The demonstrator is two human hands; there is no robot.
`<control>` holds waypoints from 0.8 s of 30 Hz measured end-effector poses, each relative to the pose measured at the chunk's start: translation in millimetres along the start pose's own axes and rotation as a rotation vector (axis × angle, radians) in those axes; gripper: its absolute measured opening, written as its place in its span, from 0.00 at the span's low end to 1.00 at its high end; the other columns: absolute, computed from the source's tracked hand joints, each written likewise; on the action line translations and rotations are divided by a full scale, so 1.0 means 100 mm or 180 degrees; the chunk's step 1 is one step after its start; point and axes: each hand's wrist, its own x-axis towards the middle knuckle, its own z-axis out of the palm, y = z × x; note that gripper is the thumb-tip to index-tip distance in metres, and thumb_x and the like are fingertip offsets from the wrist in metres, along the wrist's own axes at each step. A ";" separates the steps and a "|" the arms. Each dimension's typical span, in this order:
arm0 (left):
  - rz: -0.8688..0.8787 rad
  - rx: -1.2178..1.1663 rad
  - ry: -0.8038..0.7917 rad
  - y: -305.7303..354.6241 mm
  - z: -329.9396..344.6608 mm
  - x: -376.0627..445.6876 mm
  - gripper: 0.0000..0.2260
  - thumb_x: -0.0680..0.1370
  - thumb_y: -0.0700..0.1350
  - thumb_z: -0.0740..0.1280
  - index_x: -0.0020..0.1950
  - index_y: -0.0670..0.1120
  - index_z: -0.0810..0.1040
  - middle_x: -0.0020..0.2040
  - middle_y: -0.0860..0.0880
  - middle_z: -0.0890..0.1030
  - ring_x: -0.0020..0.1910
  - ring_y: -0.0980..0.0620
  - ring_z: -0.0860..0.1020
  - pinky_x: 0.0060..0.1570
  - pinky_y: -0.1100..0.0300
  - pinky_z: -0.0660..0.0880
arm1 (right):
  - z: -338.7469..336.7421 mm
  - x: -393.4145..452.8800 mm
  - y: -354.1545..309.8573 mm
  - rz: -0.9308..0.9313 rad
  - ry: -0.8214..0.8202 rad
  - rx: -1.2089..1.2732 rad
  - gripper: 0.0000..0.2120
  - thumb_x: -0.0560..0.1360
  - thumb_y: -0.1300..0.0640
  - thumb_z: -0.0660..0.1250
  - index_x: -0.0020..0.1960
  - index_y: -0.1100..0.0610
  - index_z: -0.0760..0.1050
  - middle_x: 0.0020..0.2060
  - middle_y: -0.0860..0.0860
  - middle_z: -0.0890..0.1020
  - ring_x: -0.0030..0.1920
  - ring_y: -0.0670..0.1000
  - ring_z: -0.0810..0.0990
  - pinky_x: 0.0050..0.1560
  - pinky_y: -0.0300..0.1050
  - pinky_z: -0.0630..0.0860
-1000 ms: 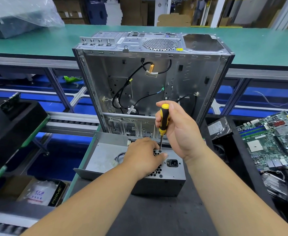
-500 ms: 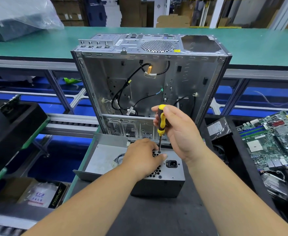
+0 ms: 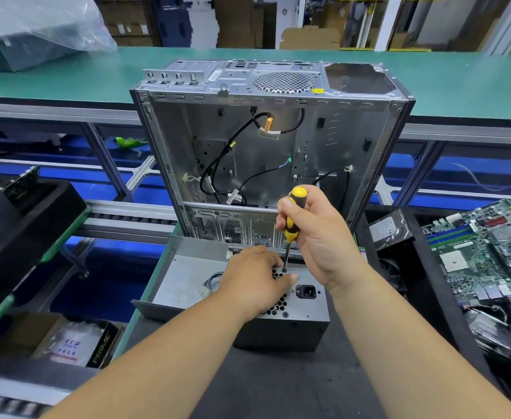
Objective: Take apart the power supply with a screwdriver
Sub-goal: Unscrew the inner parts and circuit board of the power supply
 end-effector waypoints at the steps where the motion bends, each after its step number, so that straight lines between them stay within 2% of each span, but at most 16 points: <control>1: 0.0009 0.0007 0.0003 0.00 0.00 0.00 0.19 0.77 0.64 0.64 0.55 0.50 0.78 0.45 0.57 0.68 0.55 0.52 0.72 0.50 0.59 0.64 | -0.01 0.00 0.00 0.0013 0.0019 -0.0047 0.08 0.76 0.55 0.67 0.52 0.55 0.72 0.39 0.48 0.78 0.42 0.49 0.77 0.50 0.47 0.73; 4: 0.0014 0.0033 0.0014 0.01 -0.02 -0.01 0.17 0.77 0.63 0.63 0.51 0.51 0.78 0.41 0.58 0.66 0.49 0.53 0.69 0.48 0.58 0.63 | -0.02 0.00 0.00 0.0052 0.0049 -0.0088 0.09 0.74 0.52 0.68 0.52 0.54 0.76 0.39 0.46 0.80 0.45 0.49 0.78 0.52 0.49 0.73; 7: 0.0001 0.0023 -0.0004 0.03 -0.03 -0.01 0.14 0.77 0.63 0.64 0.49 0.53 0.76 0.43 0.57 0.68 0.48 0.55 0.66 0.47 0.58 0.63 | -0.02 0.00 0.01 0.0091 0.0080 -0.0031 0.09 0.74 0.51 0.68 0.52 0.52 0.79 0.40 0.46 0.80 0.45 0.49 0.78 0.54 0.50 0.74; 11: -0.0194 -0.0396 0.0192 0.05 -0.04 -0.04 0.07 0.76 0.57 0.67 0.44 0.57 0.73 0.46 0.57 0.74 0.50 0.55 0.72 0.41 0.59 0.65 | -0.01 0.00 0.00 0.0087 0.0082 0.0004 0.09 0.75 0.52 0.67 0.53 0.52 0.80 0.41 0.47 0.80 0.44 0.48 0.79 0.53 0.46 0.75; 15: -0.0320 -0.0939 0.0407 0.04 -0.02 -0.06 0.05 0.74 0.52 0.72 0.42 0.56 0.78 0.46 0.57 0.77 0.49 0.57 0.76 0.48 0.58 0.74 | -0.01 0.00 0.00 0.0076 0.0096 0.0092 0.11 0.75 0.53 0.67 0.56 0.54 0.78 0.41 0.49 0.79 0.44 0.50 0.79 0.49 0.42 0.76; 18: -0.0402 -0.1007 0.0419 0.03 -0.01 -0.06 0.04 0.73 0.52 0.73 0.41 0.57 0.79 0.45 0.58 0.78 0.48 0.58 0.77 0.48 0.57 0.75 | -0.01 0.00 0.00 0.0004 0.0128 0.0141 0.12 0.75 0.55 0.67 0.58 0.52 0.74 0.41 0.50 0.80 0.44 0.51 0.80 0.46 0.40 0.77; 20: -0.0417 -0.1028 0.0415 0.02 0.00 -0.06 0.06 0.73 0.53 0.74 0.40 0.59 0.78 0.45 0.58 0.78 0.47 0.60 0.77 0.47 0.59 0.75 | -0.01 -0.01 0.00 -0.0027 0.0186 0.0090 0.11 0.75 0.54 0.67 0.56 0.52 0.74 0.41 0.50 0.82 0.44 0.52 0.81 0.46 0.44 0.77; 24: -0.0413 -0.1026 0.0422 0.02 -0.01 -0.06 0.08 0.73 0.53 0.74 0.37 0.60 0.76 0.44 0.59 0.77 0.46 0.61 0.76 0.46 0.60 0.74 | -0.02 0.00 0.00 0.0022 0.0227 -0.0097 0.10 0.77 0.51 0.62 0.55 0.54 0.76 0.43 0.50 0.84 0.48 0.52 0.83 0.54 0.54 0.76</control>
